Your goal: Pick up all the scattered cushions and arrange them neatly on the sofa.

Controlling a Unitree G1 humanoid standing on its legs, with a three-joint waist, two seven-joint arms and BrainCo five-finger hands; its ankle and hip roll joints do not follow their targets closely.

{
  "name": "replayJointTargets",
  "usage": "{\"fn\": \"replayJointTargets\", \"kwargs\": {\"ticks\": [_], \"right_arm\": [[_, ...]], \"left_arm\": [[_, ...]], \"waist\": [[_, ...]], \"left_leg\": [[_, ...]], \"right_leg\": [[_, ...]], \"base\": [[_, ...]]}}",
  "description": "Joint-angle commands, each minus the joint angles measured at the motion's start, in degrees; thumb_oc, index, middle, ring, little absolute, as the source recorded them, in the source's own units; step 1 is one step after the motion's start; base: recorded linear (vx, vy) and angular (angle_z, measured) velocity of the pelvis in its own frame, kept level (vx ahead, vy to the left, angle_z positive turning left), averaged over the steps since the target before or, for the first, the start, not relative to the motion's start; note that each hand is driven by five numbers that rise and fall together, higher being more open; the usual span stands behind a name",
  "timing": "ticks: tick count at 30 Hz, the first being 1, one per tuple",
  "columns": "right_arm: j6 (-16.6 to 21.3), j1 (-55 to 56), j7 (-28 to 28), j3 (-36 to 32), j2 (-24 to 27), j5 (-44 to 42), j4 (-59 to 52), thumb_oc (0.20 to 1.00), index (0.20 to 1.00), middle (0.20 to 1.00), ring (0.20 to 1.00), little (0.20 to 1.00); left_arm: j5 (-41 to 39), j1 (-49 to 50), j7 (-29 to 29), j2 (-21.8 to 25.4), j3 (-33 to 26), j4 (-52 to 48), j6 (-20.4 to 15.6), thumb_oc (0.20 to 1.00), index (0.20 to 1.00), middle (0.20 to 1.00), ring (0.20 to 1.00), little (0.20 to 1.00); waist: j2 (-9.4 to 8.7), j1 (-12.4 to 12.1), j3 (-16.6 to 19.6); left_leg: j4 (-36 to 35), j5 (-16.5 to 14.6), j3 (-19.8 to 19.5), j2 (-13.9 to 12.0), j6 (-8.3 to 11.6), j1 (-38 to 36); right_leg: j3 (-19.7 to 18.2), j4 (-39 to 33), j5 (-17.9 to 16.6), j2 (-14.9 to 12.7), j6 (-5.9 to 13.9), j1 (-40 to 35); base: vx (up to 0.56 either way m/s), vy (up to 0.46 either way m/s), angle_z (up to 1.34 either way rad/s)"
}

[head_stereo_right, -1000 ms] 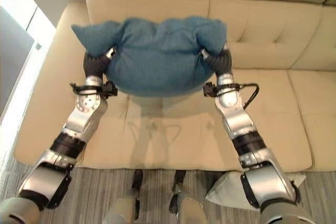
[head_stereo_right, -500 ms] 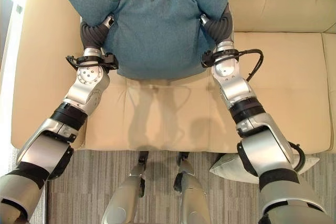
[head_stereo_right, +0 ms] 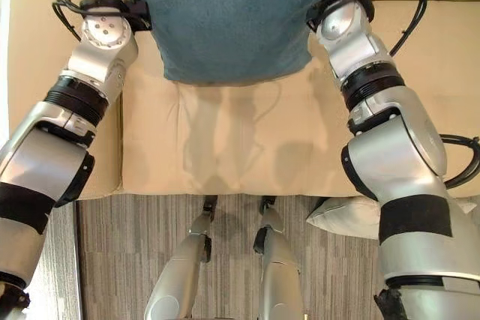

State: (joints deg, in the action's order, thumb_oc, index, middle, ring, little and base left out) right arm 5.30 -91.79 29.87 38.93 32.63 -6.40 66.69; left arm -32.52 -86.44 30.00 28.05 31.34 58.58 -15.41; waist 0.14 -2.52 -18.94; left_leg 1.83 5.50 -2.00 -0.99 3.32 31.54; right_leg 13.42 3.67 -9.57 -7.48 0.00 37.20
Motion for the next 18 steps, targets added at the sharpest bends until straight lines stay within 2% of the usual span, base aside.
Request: {"fn": "replayJointTargets", "kwargs": {"ticks": [1, 4, 6, 8, 9, 12, 13, 14, 16, 18], "right_arm": [[0.28, -3.61, 2.97, 2.70, -0.22, 0.40, 2.43, 1.000, 1.000, 1.000, 1.000, 1.000], [-0.35, -5.30, 3.60, 1.97, 1.88, -3.42, 3.06, 1.000, 1.000, 1.000, 1.000, 1.000], [0.61, -4.21, 2.22, 1.95, 5.58, -5.67, 1.44, 1.000, 1.000, 1.000, 1.000, 1.000], [1.54, -0.17, -0.05, 1.07, 10.90, -6.33, -4.35, 1.000, 1.000, 1.000, 1.000, 1.000], [2.49, 4.75, -1.02, -1.35, 13.75, -7.13, -10.12, 1.000, 1.000, 1.000, 1.000, 1.000], [3.71, 17.15, -3.95, -6.39, 18.73, -6.20, -22.62, 1.000, 1.000, 1.000, 1.000, 1.000], [5.18, 28.55, -6.84, -11.74, 21.00, -6.10, -31.34, 1.000, 1.000, 1.000, 1.000, 1.000], [5.96, 35.32, -8.09, -15.66, 21.43, -7.46, -34.32, 1.000, 1.000, 1.000, 1.000, 1.000], [7.57, 47.53, -12.26, -21.59, 21.31, -9.66, -39.81, 1.000, 1.000, 1.000, 1.000, 1.000], [9.12, 61.03, -16.71, -28.10, 18.18, -13.28, -45.60, 1.000, 1.000, 1.000, 1.000, 1.000]], "left_arm": [[0.26, -6.41, 2.33, 1.25, -0.63, 1.93, -2.92, 1.000, 1.000, 1.000, 1.000, 1.000], [-8.73, -6.43, 1.39, 1.95, -3.73, 1.74, -4.96, 1.000, 1.000, 1.000, 1.000, 1.000], [-6.77, -4.04, -0.79, 6.84, -2.75, -0.43, -4.06, 1.000, 1.000, 1.000, 1.000, 1.000], [-4.49, 2.43, -1.52, 10.26, -3.92, -10.96, -5.76, 1.000, 1.000, 1.000, 1.000, 1.000], [-3.55, 9.09, -2.37, 12.06, -5.68, -19.26, -6.72, 1.000, 1.000, 1.000, 1.000, 1.000], [-2.83, 24.44, -5.63, 15.72, -10.62, -33.74, -7.71, 1.000, 1.000, 1.000, 1.000, 1.000], [-2.02, 35.19, -8.00, 16.53, -14.37, -41.50, -7.29, 1.000, 1.000, 1.000, 1.000, 1.000], [-1.90, 41.30, -10.10, 17.56, -15.87, -45.77, -7.42, 1.000, 1.000, 1.000, 1.000, 1.000], [-5.17, 51.15, -14.52, 15.83, -18.58, -50.38, -6.89, 1.000, 1.000, 1.000, 1.000, 1.000], [-7.14, 61.03, -19.45, 14.37, -20.70, -54.25, -5.74, 1.000, 1.000, 1.000, 1.000, 1.000]], "waist": [[0.92, -0.50, 2.60], [1.23, -0.28, 3.64], [1.65, -0.22, 4.00], [1.65, -0.35, 3.93], [1.74, -0.24, 3.76], [1.57, 0.14, 4.18], [1.28, 0.67, 4.77], [1.08, 0.64, 5.03], [0.83, 1.24, 5.72], [0.47, 1.54, 6.04]], "left_leg": [[-3.21, 1.75, 0.85, -0.28, 1.15, -3.79], [-4.86, 1.84, 0.59, -0.12, 1.38, -6.45], [-6.24, 1.79, 0.71, 0.12, 1.65, -9.73], [-6.70, 1.69, 0.70, 0.35, 1.98, -11.94], [-6.83, 1.54, 0.68, 0.43, 2.17, -13.08], [-6.83, 0.89, 1.26, 0.67, 2.26, -15.17], [-6.83, 0.49, 1.66, 0.79, 2.14, -16.62], [-6.83, -0.11, 1.81, 0.77, 2.06, -18.08], [-6.83, -0.29, 2.06, 0.74, 1.93, -19.56], [-6.83, -0.72, 2.29, 0.58, 1.89, -21.88]], "right_leg": [[-0.38, 2.67, 2.59, -1.40, 8.41, -3.63], [-0.24, 2.35, 3.16, -1.42, 8.35, -5.90], [-0.17, 2.42, 3.63, -1.44, 8.21, -8.66], [0.34, 1.92, 3.71, -1.49, 8.07, -11.35], [0.59, 1.85, 3.82, -1.54, 8.03, -12.66], [0.80, 1.68, 4.03, -1.52, 7.94, -15.02], [0.86, 1.37, 3.99, -1.48, 7.90, -16.69], [0.83, 1.24, 4.48, -1.39, 7.98, -18.25], [0.84, 0.52, 4.47, -1.38, 8.00, -20.24], [1.16, -0.54, 4.80, -1.07, 8.17, -22.95]], "base": [[0.04, 0.019, -0.05], [0.06, 0.022, 0.02], [0.06, 0.046, 0.01], [0.04, 0.016, -0.01], [0.03, -0.003, 0.11], [0.05, 0.027, 0.17], [0.12, 0.017, 0.13], [0.12, 0.006, 0.06], [0.10, -0.009, -0.01], [0.08, -0.018, 0.00]]}}
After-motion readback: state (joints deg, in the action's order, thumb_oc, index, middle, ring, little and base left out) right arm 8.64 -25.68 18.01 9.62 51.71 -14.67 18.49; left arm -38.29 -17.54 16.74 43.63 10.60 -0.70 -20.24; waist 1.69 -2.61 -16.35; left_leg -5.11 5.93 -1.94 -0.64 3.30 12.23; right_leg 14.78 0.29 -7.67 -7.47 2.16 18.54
